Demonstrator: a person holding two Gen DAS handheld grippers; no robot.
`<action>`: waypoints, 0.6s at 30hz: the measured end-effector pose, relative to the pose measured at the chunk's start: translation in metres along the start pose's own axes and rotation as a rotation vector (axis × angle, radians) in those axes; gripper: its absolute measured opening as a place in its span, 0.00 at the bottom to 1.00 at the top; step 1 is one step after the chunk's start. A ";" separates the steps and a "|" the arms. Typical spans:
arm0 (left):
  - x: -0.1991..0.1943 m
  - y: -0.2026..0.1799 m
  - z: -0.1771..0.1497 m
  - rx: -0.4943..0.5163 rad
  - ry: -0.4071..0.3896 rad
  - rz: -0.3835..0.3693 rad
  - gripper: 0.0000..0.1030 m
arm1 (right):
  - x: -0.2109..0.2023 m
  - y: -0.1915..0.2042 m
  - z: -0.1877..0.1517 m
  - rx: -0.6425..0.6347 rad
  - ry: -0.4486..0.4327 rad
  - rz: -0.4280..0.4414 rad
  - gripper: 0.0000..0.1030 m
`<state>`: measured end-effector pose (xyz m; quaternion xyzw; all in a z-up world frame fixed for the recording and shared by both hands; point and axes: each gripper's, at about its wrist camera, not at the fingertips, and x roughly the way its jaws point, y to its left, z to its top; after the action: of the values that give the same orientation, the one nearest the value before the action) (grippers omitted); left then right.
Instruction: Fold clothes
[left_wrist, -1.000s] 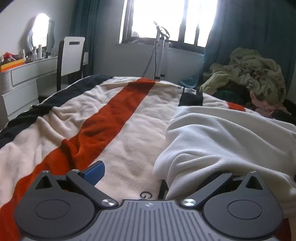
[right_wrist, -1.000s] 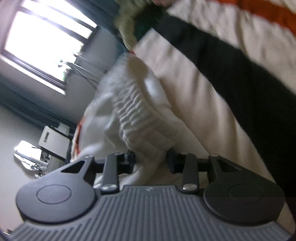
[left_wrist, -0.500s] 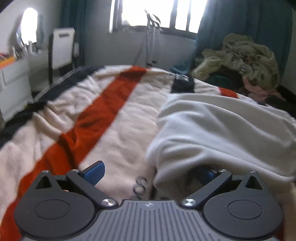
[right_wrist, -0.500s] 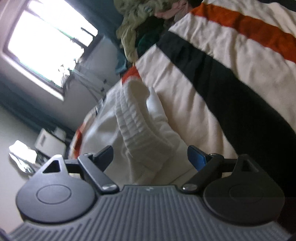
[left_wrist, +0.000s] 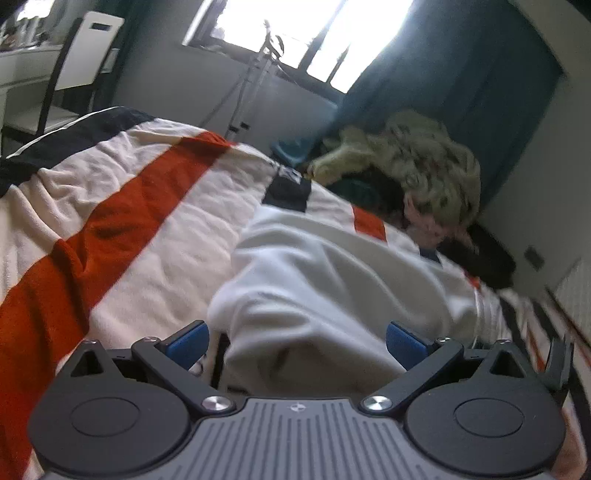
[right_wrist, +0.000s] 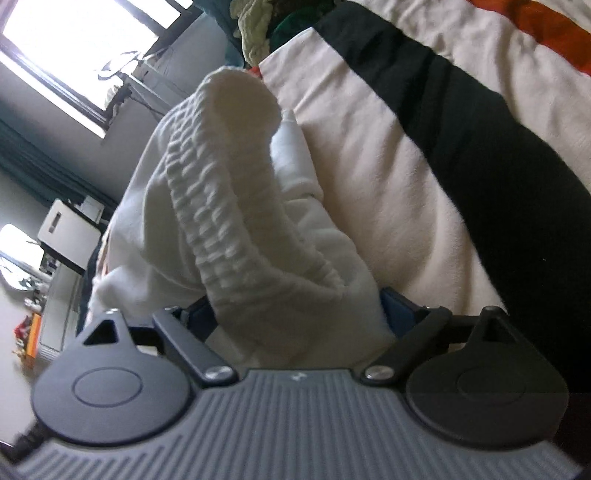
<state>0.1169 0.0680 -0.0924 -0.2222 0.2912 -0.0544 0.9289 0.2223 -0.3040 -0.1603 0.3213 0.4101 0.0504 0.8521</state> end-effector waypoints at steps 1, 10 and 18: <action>0.007 0.003 0.003 -0.017 0.006 0.007 1.00 | 0.001 0.003 -0.001 -0.015 0.000 -0.009 0.91; 0.073 0.023 0.011 -0.122 0.129 0.035 0.98 | -0.006 0.023 -0.007 -0.135 -0.024 -0.065 0.70; 0.083 0.025 0.006 -0.096 0.130 0.036 0.95 | -0.014 0.034 -0.012 -0.220 -0.066 -0.089 0.60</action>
<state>0.1886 0.0735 -0.1420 -0.2573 0.3571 -0.0378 0.8971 0.2107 -0.2766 -0.1367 0.2086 0.3876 0.0465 0.8967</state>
